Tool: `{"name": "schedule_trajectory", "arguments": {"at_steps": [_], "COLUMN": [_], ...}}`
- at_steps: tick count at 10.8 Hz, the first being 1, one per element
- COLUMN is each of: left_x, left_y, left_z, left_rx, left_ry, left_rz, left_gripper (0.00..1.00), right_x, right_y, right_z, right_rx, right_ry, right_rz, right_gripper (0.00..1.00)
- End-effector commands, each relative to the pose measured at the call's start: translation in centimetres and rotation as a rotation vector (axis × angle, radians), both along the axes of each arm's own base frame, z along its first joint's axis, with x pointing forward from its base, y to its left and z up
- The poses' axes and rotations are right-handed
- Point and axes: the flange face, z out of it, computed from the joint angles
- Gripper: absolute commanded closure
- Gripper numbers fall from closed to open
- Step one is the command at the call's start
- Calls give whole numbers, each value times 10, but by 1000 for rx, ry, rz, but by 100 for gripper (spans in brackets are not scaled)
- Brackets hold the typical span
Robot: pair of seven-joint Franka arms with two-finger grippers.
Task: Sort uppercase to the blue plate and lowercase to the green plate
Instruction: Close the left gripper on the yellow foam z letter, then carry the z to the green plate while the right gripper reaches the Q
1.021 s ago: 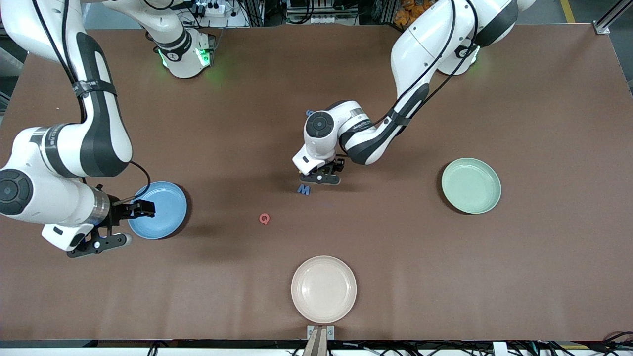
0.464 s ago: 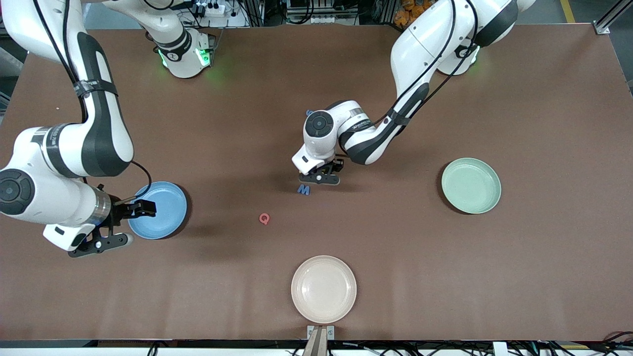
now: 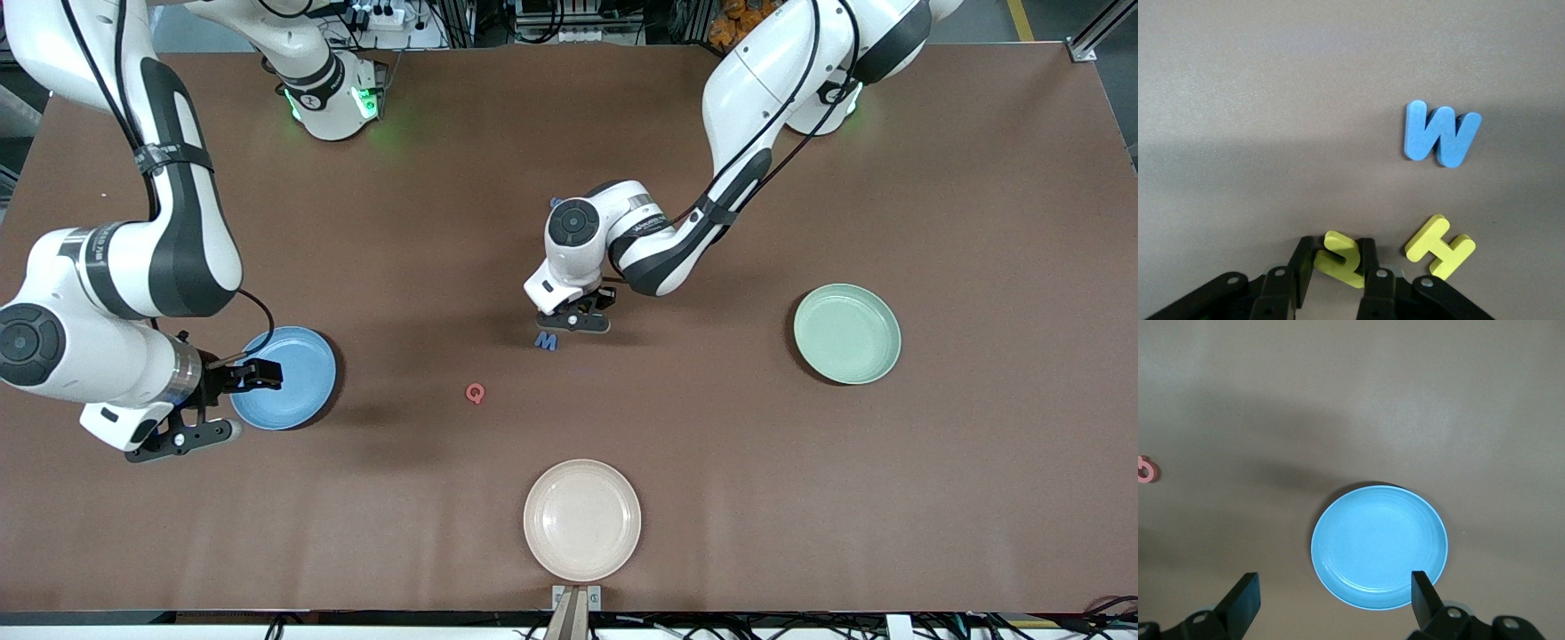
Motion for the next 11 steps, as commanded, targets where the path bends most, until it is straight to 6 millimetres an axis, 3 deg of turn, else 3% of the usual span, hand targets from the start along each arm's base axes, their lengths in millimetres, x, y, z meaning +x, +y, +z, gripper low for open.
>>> {"name": "schedule_trajectory", "arguments": {"at_steps": [1, 3, 7, 9, 11], "left_x": [2, 5, 16, 34, 58], "left_y": [1, 3, 9, 23, 49], "left_z": [-5, -2, 12, 36, 75], "left_rx": [15, 14, 6, -4, 17], "left_ry": [-25, -31, -49, -72, -96], "left_rz": [4, 1, 14, 44, 38], "left_gripper": [86, 100, 100, 100, 100], "right_x": [-1, -1, -3, -4, -6], "right_y": [2, 3, 22, 37, 55], "right_z": [-1, -1, -1, 0, 0], "right_rx": [7, 7, 0, -2, -6], "right_ry": [4, 4, 1, -3, -9], "right_rz": [-10, -10, -60, -84, -107], "right_gripper": [0, 0, 0, 0, 0]}}
